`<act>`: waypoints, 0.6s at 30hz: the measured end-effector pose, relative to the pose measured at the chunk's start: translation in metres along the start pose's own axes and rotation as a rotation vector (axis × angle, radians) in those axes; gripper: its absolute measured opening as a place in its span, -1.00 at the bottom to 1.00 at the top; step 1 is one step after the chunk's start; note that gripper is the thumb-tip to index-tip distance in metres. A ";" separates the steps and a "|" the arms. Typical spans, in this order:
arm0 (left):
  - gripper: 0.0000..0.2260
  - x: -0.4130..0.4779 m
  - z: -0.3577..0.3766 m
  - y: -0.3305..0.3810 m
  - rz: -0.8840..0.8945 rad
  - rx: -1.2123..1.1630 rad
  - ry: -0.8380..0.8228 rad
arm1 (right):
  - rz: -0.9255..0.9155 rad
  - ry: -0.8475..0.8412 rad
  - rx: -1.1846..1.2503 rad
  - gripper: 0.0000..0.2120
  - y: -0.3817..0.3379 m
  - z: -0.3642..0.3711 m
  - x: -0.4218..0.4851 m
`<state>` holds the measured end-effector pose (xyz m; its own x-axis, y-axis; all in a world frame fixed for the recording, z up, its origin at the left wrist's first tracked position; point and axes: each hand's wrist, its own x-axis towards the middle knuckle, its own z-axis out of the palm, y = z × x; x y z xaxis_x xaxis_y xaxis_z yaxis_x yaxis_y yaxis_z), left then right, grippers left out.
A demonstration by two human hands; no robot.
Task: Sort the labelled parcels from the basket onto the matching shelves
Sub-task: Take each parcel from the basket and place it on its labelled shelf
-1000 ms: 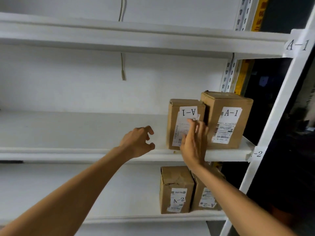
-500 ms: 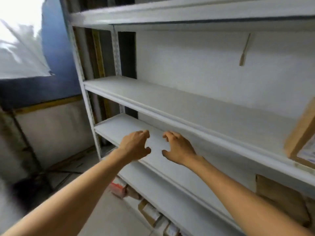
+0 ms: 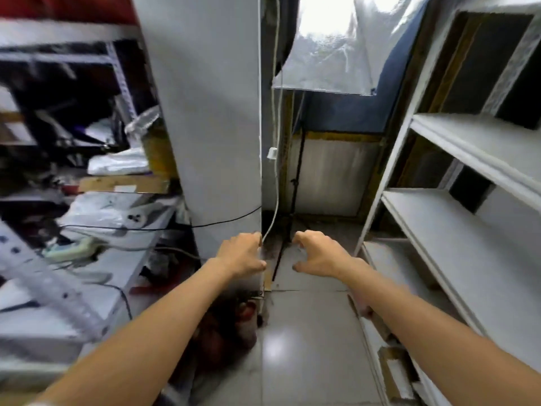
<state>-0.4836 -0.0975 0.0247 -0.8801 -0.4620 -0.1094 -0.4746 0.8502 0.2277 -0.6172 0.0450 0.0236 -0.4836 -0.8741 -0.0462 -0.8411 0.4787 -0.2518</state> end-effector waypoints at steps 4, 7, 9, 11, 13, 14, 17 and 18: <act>-0.59 -0.055 -0.003 -0.074 -0.209 -0.023 -0.020 | -0.218 -0.126 0.011 -0.49 -0.075 0.028 0.039; -0.59 -0.103 -0.001 -0.116 -0.365 -0.066 -0.004 | -0.382 -0.214 0.008 -0.49 -0.126 0.050 0.059; -0.59 -0.138 0.005 -0.135 -0.476 -0.082 0.018 | -0.501 -0.273 0.003 -0.51 -0.161 0.066 0.065; -0.57 -0.172 0.013 -0.148 -0.592 -0.109 0.016 | -0.620 -0.338 -0.005 -0.52 -0.194 0.083 0.066; -0.56 -0.209 0.022 -0.158 -0.708 -0.149 0.011 | -0.716 -0.415 -0.009 -0.49 -0.227 0.101 0.063; -0.56 -0.227 0.028 -0.162 -0.761 -0.171 0.014 | -0.769 -0.442 -0.012 -0.48 -0.244 0.111 0.060; -0.62 -0.280 0.045 -0.168 -0.905 -0.206 0.048 | -0.925 -0.523 -0.042 -0.44 -0.291 0.139 0.046; -0.65 -0.298 0.051 -0.167 -0.958 -0.213 0.044 | -0.970 -0.553 -0.070 -0.46 -0.306 0.148 0.039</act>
<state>-0.1425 -0.0889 -0.0300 -0.1206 -0.9451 -0.3038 -0.9715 0.0496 0.2317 -0.3431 -0.1479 -0.0440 0.5443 -0.7882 -0.2872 -0.8238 -0.4376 -0.3604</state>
